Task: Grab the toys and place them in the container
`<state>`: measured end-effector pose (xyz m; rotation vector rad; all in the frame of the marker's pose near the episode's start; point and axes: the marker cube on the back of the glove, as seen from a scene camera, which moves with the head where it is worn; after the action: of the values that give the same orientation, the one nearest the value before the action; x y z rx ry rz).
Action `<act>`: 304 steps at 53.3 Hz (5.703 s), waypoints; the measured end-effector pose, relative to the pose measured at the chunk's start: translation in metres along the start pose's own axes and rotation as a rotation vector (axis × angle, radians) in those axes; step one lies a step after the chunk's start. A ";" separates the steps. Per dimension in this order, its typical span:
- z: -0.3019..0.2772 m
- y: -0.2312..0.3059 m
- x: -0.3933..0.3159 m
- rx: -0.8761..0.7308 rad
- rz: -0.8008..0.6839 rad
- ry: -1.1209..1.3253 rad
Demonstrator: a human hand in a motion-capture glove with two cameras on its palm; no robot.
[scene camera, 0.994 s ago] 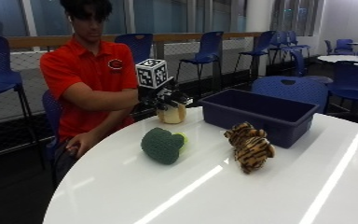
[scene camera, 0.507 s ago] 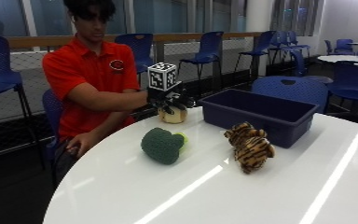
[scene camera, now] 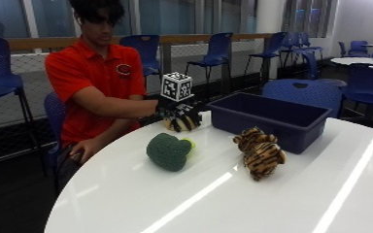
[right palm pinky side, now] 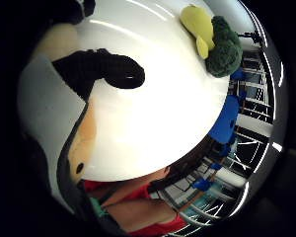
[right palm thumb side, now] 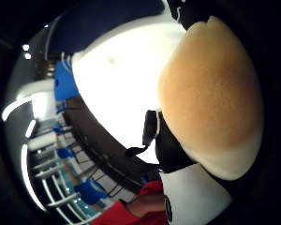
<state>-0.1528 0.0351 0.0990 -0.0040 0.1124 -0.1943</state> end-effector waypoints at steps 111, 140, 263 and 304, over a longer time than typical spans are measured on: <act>-0.196 -0.253 -0.089 0.056 -0.049 -0.012; -0.198 -0.218 -0.095 0.069 -0.207 -0.121; -0.028 -0.129 0.232 -0.035 0.305 -0.076; -0.019 -0.124 0.217 0.105 0.293 0.011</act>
<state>0.0328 -0.1286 0.0583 0.1176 0.1123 0.0922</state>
